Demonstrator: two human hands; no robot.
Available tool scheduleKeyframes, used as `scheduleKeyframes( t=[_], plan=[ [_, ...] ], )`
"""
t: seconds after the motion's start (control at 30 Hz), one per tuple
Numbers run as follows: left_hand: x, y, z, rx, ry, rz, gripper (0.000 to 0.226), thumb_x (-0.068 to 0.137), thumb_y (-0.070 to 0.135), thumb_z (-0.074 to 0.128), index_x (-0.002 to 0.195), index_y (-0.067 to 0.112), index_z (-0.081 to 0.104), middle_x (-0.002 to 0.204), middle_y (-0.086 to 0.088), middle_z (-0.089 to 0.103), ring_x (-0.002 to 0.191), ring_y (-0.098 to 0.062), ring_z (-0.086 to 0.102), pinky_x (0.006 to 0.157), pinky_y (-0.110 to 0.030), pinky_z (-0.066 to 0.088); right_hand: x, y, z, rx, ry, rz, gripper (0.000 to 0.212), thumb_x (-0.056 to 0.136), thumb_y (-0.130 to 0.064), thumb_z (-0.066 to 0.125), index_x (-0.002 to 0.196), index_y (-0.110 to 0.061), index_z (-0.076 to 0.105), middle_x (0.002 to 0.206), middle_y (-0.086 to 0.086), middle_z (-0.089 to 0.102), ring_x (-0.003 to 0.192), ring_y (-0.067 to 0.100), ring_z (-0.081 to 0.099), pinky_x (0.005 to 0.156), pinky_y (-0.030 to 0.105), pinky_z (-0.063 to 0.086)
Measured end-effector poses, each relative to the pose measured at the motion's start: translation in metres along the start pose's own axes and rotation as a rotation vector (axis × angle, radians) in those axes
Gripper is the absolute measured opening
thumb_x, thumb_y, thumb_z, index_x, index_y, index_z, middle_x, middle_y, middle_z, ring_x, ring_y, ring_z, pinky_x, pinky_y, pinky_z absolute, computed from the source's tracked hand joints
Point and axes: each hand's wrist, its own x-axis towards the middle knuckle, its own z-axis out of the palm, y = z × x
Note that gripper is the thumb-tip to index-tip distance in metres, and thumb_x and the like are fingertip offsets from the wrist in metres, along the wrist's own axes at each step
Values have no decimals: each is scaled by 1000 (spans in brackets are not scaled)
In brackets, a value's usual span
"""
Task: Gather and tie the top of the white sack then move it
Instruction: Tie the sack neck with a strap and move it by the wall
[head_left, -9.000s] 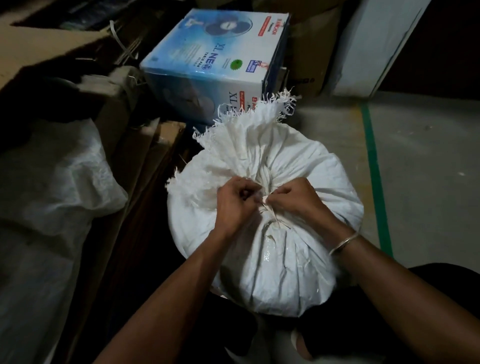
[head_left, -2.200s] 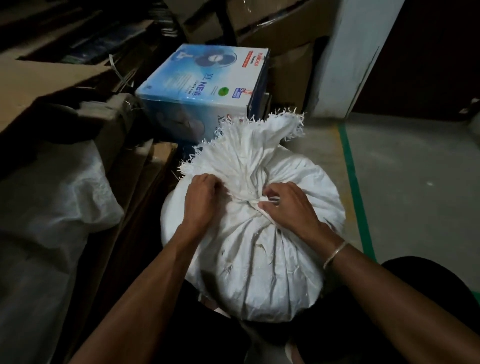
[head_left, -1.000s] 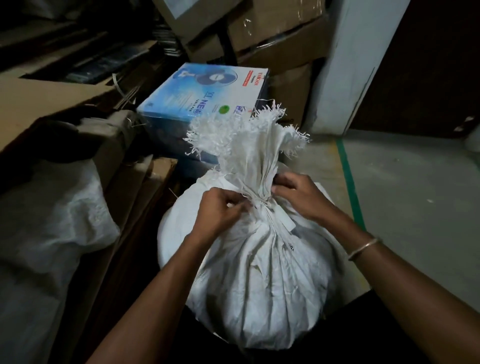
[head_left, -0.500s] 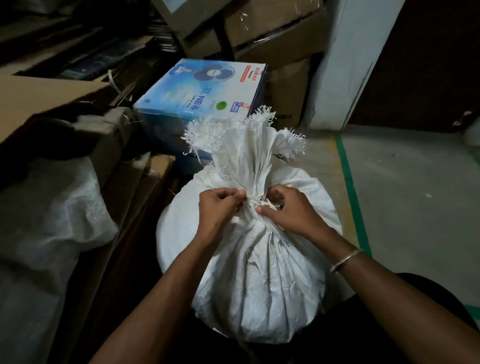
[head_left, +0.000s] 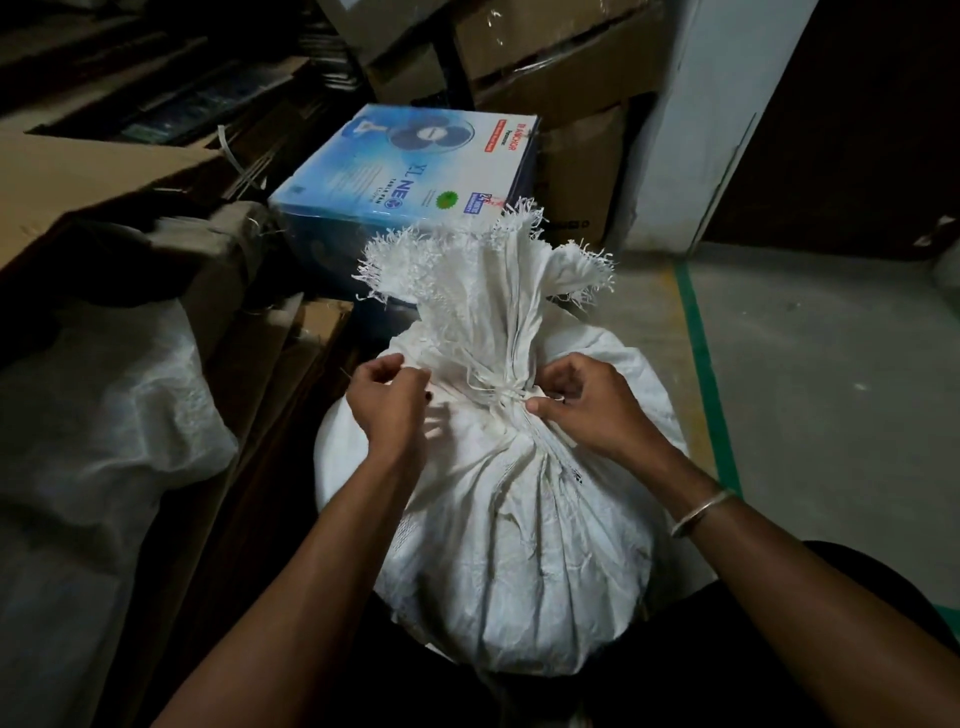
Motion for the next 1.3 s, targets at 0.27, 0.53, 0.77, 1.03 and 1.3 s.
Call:
scheduleKeyframes(
  t=[0.27, 0.53, 0.77, 1.03, 1.3],
  plan=[
    [-24, 4, 6, 217, -366, 254, 3, 78, 10, 83, 77, 11, 81, 78, -3, 79, 73, -16, 73, 65, -25, 57, -1, -1, -5, -64, -22, 7, 29, 72, -37, 89, 93, -22, 79, 87, -13, 77, 85, -3, 72, 86, 28, 59],
    [-16, -3, 5, 534, -433, 560, 6, 72, 25, 84, 77, 23, 81, 80, 7, 73, 75, -9, 67, 72, -33, 58, 6, -4, -15, 406, -88, 202, 16, 85, 4, 72, 89, -9, 80, 91, 10, 79, 96, 26, 74, 88, 32, 58],
    [-12, -10, 4, 809, -315, 1003, 22, 79, 28, 80, 101, 27, 79, 98, 1, 55, 96, -20, 49, 83, -31, 43, 8, 8, -16, 353, -11, 160, 22, 79, 8, 79, 91, -10, 79, 90, 11, 79, 95, 30, 75, 95, 46, 58],
    [-10, -7, 16, 1233, -544, 1219, 29, 82, 40, 51, 87, 22, 74, 92, 4, 66, 102, -26, 53, 83, -41, 41, 6, -2, -2, -49, -167, 11, 28, 75, -28, 80, 102, -22, 78, 101, -10, 77, 96, 1, 70, 92, 31, 57],
    [7, -9, 24, 1192, -712, 1199, 7, 77, 5, 65, 80, 11, 67, 81, -8, 66, 85, -31, 58, 74, -44, 48, -4, -4, 5, -254, -62, -63, 35, 76, -41, 82, 98, -13, 79, 98, -2, 79, 93, 6, 72, 86, 32, 58]
  ],
)
